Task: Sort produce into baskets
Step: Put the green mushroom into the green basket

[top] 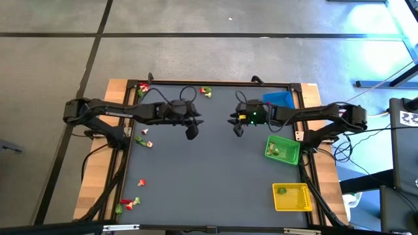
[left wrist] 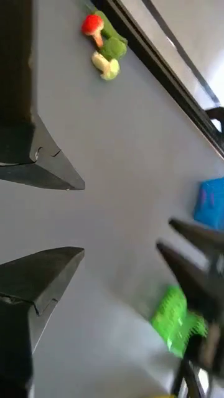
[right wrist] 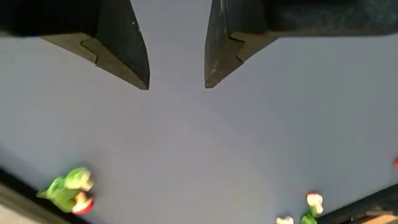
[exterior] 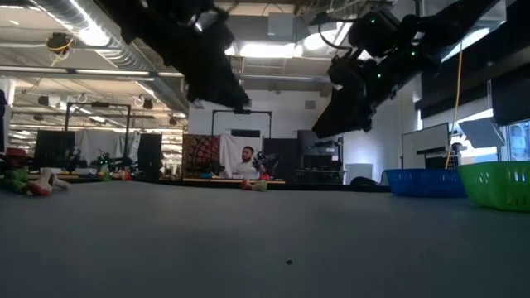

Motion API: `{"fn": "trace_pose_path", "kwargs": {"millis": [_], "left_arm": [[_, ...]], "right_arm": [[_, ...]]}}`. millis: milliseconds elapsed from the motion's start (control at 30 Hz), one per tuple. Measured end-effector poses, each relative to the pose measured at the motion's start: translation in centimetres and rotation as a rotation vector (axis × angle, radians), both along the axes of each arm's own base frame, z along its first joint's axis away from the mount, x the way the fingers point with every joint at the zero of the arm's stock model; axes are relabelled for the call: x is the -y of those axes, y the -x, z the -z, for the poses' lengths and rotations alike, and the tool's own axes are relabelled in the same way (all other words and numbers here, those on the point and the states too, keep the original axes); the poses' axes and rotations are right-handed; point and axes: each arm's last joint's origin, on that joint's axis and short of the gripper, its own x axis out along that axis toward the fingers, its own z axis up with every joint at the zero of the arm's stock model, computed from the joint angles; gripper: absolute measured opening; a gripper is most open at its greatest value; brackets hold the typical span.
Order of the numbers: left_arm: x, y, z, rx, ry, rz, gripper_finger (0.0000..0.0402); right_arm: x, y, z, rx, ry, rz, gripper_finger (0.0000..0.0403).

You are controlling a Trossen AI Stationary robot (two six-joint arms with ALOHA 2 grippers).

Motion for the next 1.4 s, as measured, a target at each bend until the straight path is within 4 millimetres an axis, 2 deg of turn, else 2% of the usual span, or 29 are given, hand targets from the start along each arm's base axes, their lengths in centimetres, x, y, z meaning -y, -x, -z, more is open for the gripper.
{"fn": "trace_pose_path", "kwargs": {"millis": [200, 367, 567, 800, 1067, 1233, 1400], "left_arm": [[-1.9, -0.9, 2.8, -0.091, 0.051, -0.015, 0.0224], [-4.9, -1.7, 3.6, -0.116, 0.034, -0.094, 0.0251], [-8.4, -3.2, 4.7, -0.157, 0.024, -0.155, 0.0248], [-11.5, -6.5, 4.7, -0.183, 0.052, -0.209, 0.0235], [-15.4, -8.9, 5.4, -0.323, 0.073, -0.322, 0.0224], [-17.7, -9.2, 6.6, -0.344, 0.102, -0.387, 0.0216], [-19.2, -8.5, 8.1, -0.369, 0.146, -0.448, 0.0206]], "right_arm": [[0.1, -0.4, 1.0, -0.020, -0.020, 0.021, 0.0154], [0.2, -0.4, 1.0, -0.021, -0.008, 0.044, 0.0154], [0.2, -0.4, 1.0, -0.022, -0.007, 0.045, 0.0154], [0.2, -0.4, 1.0, -0.023, -0.007, 0.044, 0.0154], [0.2, -0.4, 1.0, -0.031, -0.006, 0.043, 0.0154], [0.2, -0.4, 1.0, -0.032, -0.006, 0.043, 0.0154], [0.2, -0.4, 1.0, -0.033, -0.006, 0.043, 0.0154]]}}
